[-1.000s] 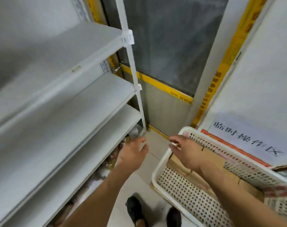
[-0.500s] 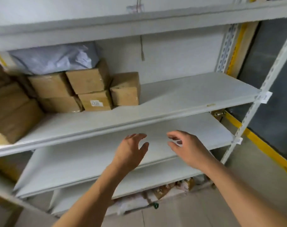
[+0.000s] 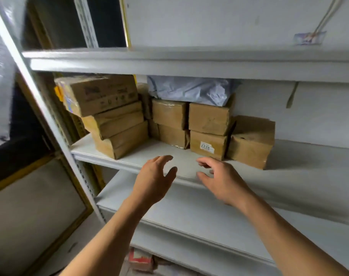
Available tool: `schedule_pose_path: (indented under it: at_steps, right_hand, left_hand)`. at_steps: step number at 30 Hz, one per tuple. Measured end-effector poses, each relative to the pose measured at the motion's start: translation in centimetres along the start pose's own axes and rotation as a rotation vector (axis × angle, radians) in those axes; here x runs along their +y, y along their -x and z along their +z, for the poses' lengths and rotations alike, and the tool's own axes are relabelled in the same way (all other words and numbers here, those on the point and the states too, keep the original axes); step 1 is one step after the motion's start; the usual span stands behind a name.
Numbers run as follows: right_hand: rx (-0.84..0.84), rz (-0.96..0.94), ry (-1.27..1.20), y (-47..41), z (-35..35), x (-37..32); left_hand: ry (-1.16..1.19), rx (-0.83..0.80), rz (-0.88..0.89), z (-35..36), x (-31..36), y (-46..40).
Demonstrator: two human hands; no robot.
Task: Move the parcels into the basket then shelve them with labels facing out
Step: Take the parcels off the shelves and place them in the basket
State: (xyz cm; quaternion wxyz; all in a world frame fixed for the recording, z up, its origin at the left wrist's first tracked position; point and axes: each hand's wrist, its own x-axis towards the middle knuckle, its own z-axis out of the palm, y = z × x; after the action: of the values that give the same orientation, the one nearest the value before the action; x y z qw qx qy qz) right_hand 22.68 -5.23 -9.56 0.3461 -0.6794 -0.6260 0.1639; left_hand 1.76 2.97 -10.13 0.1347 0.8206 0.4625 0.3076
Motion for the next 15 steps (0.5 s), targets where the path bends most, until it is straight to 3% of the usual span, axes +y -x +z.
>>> schedule_pose_path:
  at_steps: [8, 15]
  right_hand:
    - [-0.149, -0.237, -0.06, -9.8, 3.7, -6.2]
    - [-0.193, -0.335, -0.228, -15.0, 7.8, -13.7]
  left_hand:
    - [-0.106, 0.223, -0.208, -6.8, -4.6, -1.9]
    - [-0.008, 0.518, -0.33, -13.5, -9.6, -4.4]
